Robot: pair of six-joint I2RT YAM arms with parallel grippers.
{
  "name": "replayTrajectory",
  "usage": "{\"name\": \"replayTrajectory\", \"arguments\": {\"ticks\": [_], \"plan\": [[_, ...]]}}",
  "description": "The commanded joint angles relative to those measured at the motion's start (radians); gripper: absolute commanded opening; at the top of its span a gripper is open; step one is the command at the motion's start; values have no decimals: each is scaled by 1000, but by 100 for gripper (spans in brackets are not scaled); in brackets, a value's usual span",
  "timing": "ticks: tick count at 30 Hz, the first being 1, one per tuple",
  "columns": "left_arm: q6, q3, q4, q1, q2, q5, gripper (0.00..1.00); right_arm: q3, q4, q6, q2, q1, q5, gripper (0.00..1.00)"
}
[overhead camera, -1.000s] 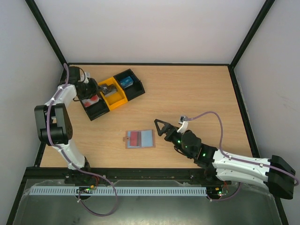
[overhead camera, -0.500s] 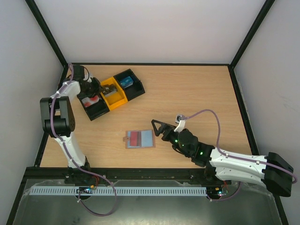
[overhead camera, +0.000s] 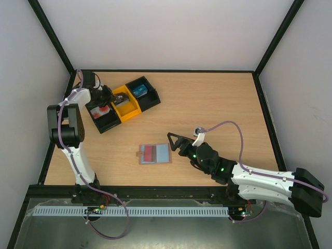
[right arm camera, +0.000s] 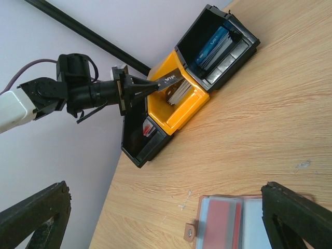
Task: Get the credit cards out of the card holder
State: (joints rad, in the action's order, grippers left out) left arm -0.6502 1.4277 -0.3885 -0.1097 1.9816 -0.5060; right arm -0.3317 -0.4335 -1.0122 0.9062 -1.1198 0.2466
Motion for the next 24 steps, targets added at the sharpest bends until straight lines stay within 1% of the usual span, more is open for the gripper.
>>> {"name": "replayTrajectory", "arguments": {"ticks": [1, 8, 11, 13, 16, 18, 21, 24], "plan": [[-23, 38, 9, 1, 30, 41, 9, -18, 18, 12, 8, -5, 46, 98], [-22, 56, -3, -1, 31, 45, 13, -14, 34, 2, 6, -5, 53, 98], [-31, 45, 11, -1, -9, 44, 16, -22, 28, -3, 20, -5, 43, 98], [-36, 47, 13, -3, -28, 45, 22, -35, 40, 0, 36, -5, 28, 98], [-42, 51, 12, -10, -50, 36, 29, -41, 51, 3, 63, -5, 25, 98], [-48, 45, 17, -11, -69, 32, 38, -45, 64, 1, 84, -5, 19, 98], [-53, 15, 24, -12, -111, 20, 45, -48, 69, -7, 104, -5, -7, 98], [-34, -33, 34, -9, -174, -4, 59, -53, 86, -26, 116, -5, -18, 98]]}}
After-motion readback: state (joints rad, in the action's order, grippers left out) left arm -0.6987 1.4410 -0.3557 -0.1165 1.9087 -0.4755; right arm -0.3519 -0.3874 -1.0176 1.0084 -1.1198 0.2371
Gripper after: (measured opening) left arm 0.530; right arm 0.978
